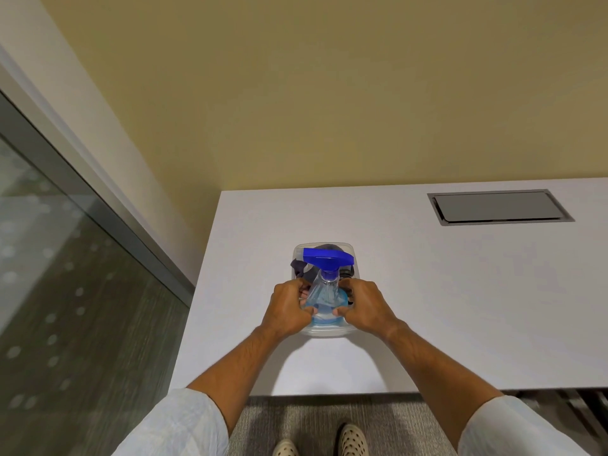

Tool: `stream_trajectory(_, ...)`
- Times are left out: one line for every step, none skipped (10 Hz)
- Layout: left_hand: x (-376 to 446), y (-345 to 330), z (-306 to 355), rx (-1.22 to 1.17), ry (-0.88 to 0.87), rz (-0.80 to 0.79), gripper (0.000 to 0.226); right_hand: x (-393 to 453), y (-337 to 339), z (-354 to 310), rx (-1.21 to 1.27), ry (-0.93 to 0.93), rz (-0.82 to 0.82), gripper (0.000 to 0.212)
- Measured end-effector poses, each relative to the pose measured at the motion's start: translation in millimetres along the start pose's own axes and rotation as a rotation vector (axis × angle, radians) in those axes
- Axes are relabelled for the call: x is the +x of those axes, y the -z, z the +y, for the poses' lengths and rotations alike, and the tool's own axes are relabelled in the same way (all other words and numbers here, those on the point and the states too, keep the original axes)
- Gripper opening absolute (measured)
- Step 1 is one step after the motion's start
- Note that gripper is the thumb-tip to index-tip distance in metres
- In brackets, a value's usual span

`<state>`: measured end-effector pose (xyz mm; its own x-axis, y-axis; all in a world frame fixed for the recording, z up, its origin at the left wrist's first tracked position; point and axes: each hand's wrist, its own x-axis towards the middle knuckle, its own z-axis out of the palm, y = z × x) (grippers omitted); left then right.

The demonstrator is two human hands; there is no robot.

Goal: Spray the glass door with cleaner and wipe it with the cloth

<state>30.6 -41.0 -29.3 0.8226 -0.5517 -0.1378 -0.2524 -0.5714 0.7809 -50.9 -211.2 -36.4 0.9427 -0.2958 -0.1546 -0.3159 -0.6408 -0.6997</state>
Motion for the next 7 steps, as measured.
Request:
stream_trajectory(-0.1, -1.6, -0.8, 0.01, 0.0, 0.004, 0.044, 2.3, 1.0, -0.5, -0.015, -0.011, -0.021, 0.052)
stream_trajectory(-2.4, -1.4, -2.9, -0.002, -0.005, -0.003, 0.047, 1.1, 0.7, -0.6, -0.015, -0.009, -0.04, 0.053)
stream_trajectory(-6.7, 5.6, -4.3, 0.016, -0.096, -0.007, 0.064, -5.0, 4.4, -3.3, -0.009, 0.05, -0.04, 0.061)
stream_trajectory(-11.7, 16.0, -3.0, 0.035, -0.173, 0.011, 0.079, -10.6, 13.1, -9.8, -0.024, 0.116, 0.003, 0.074)
stream_trajectory(-19.9, 40.1, 5.1, 0.108, -0.264, 0.087, 0.094, -20.3, 30.8, -24.4, -0.057, 0.253, 0.116, 0.086)
stream_trajectory(-19.8, 56.8, 9.2, 0.172, -0.321, 0.158, 0.106, -24.9, 43.3, -31.1, -0.095, 0.322, 0.198, 0.089)
stream_trajectory(-19.2, 81.8, 22.2, 0.185, -0.442, 0.284, 0.109, -27.6, 55.9, -34.0, -0.202, 0.398, 0.313, 0.097)
